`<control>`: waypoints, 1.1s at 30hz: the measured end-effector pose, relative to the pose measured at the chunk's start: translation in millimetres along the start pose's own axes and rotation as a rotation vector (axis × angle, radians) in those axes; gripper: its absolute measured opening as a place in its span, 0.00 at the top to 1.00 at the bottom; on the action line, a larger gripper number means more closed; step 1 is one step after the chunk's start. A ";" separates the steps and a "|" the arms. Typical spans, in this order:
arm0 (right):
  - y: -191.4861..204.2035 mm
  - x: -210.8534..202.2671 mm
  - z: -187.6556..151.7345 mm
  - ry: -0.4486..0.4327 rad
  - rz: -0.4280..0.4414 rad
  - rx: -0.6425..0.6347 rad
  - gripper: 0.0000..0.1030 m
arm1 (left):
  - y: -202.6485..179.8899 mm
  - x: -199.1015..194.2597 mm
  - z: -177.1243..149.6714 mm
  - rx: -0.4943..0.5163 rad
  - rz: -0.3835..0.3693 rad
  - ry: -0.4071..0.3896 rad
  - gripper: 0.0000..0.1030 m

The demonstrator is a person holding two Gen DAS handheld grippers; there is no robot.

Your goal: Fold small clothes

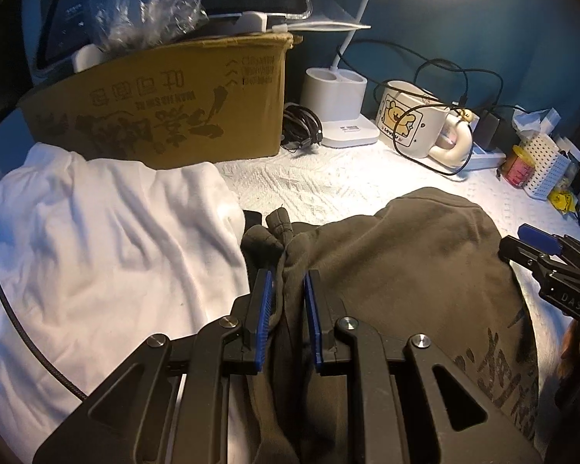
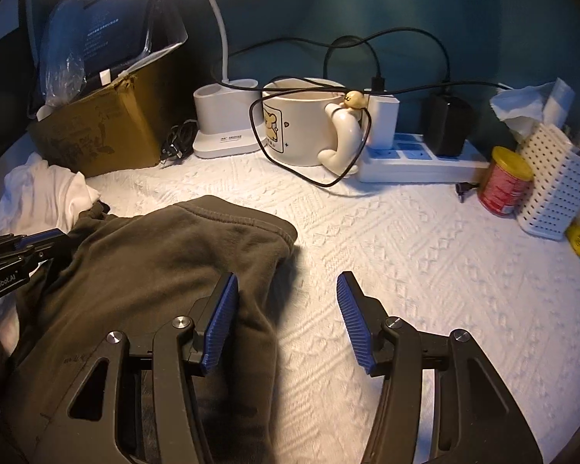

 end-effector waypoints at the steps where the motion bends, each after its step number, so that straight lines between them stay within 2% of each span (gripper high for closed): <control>1: 1.3 -2.8 -1.4 0.002 0.001 -0.002 0.45 | -0.1 -2.7 -1.1 -0.002 0.000 -0.003 0.84; 15: 23.2 -42.7 -23.9 0.013 0.016 -0.030 0.45 | -4.4 -38.0 -24.6 0.004 0.000 -0.029 0.84; 33: 16.0 -83.4 -77.1 0.023 -0.008 0.010 0.45 | -24.7 -61.8 -69.2 0.044 -0.029 -0.020 0.84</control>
Point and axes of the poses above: each gripper's, at about its wrist camera, not at the fingertips, and x roughly the way its jaws point, y to its left, z to its top, the point moved 8 cm from there along x, roughly the way its jaws point, and after that the axes turned 2 degrees about -x, right-handed, at the moved point
